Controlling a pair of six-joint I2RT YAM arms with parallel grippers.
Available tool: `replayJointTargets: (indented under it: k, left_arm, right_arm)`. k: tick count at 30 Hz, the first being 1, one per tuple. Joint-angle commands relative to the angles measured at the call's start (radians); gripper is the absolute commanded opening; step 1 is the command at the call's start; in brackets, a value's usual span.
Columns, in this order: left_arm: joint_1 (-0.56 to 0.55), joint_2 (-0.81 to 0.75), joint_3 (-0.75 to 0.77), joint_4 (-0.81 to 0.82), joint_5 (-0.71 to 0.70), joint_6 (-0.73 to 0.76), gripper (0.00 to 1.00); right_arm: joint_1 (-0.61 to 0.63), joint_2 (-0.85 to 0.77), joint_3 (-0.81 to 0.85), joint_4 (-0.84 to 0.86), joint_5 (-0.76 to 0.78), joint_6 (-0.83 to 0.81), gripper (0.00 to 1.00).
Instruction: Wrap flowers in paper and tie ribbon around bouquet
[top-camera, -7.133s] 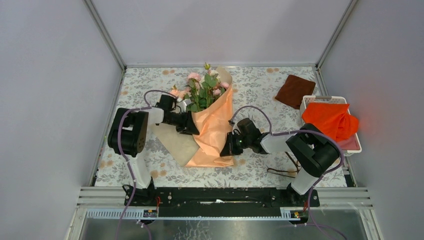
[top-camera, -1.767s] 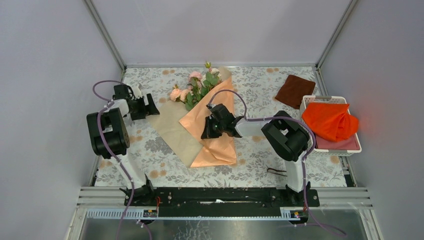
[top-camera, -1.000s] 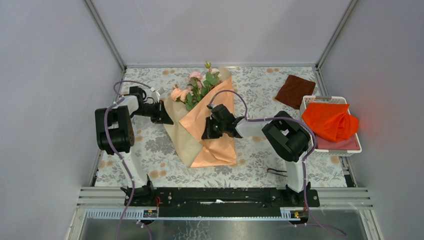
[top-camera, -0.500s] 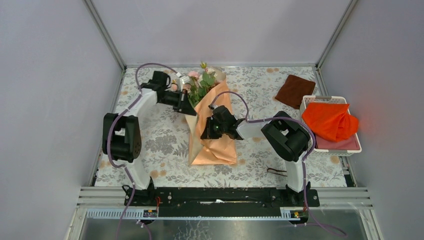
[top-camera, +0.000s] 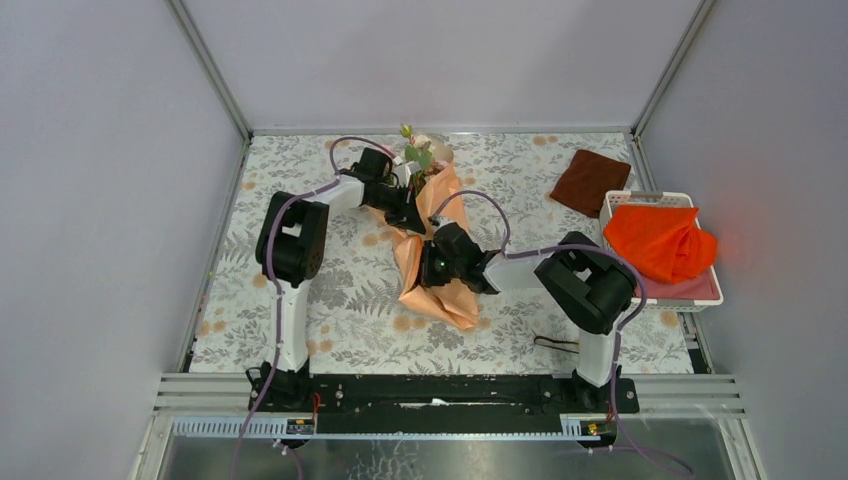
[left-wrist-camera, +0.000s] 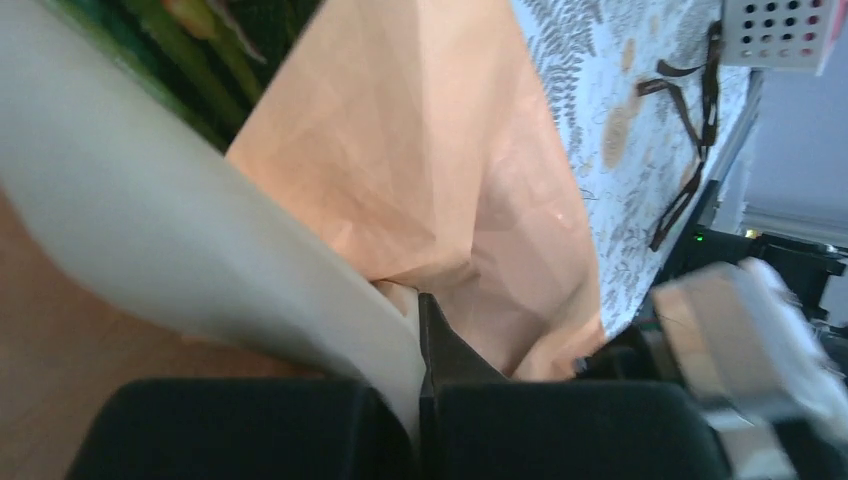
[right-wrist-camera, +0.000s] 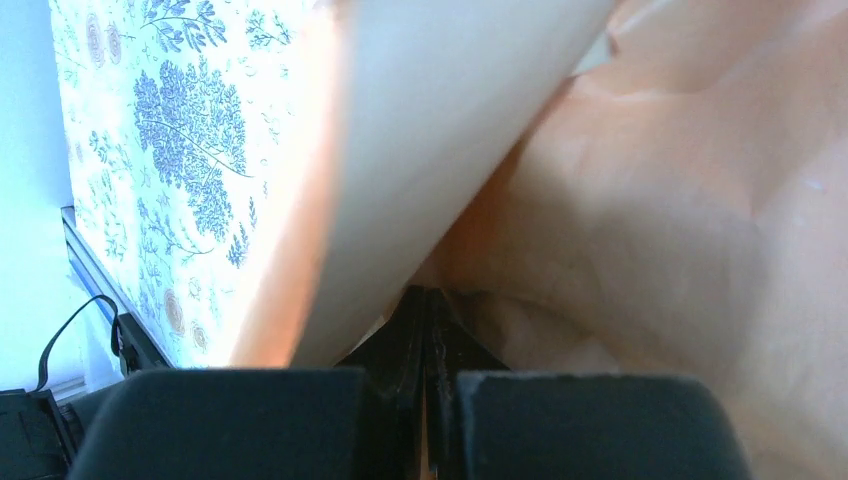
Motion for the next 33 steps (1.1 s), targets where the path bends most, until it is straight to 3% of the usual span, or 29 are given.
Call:
replayJointTargets:
  k: [1,5,9,11,14,16,18,20,22,27,28,33]
  left_arm:
    - [-0.029,0.044,0.033,0.054,-0.092,0.006,0.00]
    - [-0.029,0.058,0.007,0.045,-0.139,0.046,0.00]
    - [-0.029,0.058,-0.014,0.042,-0.159,0.075,0.00]
    - [-0.029,0.052,-0.017,0.038,-0.157,0.078,0.00]
    - [-0.029,0.037,-0.021,0.036,-0.155,0.081,0.00]
    - [-0.029,0.020,-0.024,0.036,-0.166,0.085,0.00]
    - [-0.029,0.008,-0.027,0.037,-0.174,0.087,0.00]
    - [-0.030,-0.001,-0.027,0.036,-0.176,0.088,0.00]
    - [-0.031,-0.013,-0.027,0.035,-0.177,0.086,0.00]
    - [-0.052,-0.090,-0.031,0.023,-0.148,0.064,0.00]
    - [-0.062,-0.116,-0.030,0.023,-0.138,0.056,0.00]
    - [-0.119,-0.209,0.005,0.019,-0.105,-0.027,0.00]
  right_arm:
    - [0.016,-0.126,-0.018,-0.064,0.046,0.020,0.00]
    - [0.016,-0.282,-0.084,-0.195,0.064,0.020,0.01]
    - [-0.011,-0.470,-0.149,-0.380,0.177,-0.041,0.12]
    - [-0.063,-0.544,-0.178,-0.464,0.232,-0.084,0.27]
    - [-0.192,-0.544,-0.206,-0.493,0.127,-0.169,0.57]
    - [-0.258,-0.506,-0.215,-0.459,0.061,-0.216,0.69]
    - [-0.286,-0.440,-0.208,-0.426,0.001,-0.255,0.72]
    - [-0.292,-0.353,-0.166,-0.424,-0.051,-0.289,0.70]
    - [-0.292,-0.273,-0.149,-0.375,-0.132,-0.303,0.58]
    - [-0.290,-0.188,-0.177,-0.206,-0.257,-0.229,0.05]
    - [-0.286,-0.177,-0.176,-0.181,-0.265,-0.213,0.00]
    - [-0.218,-0.131,-0.110,-0.205,-0.199,-0.206,0.00]
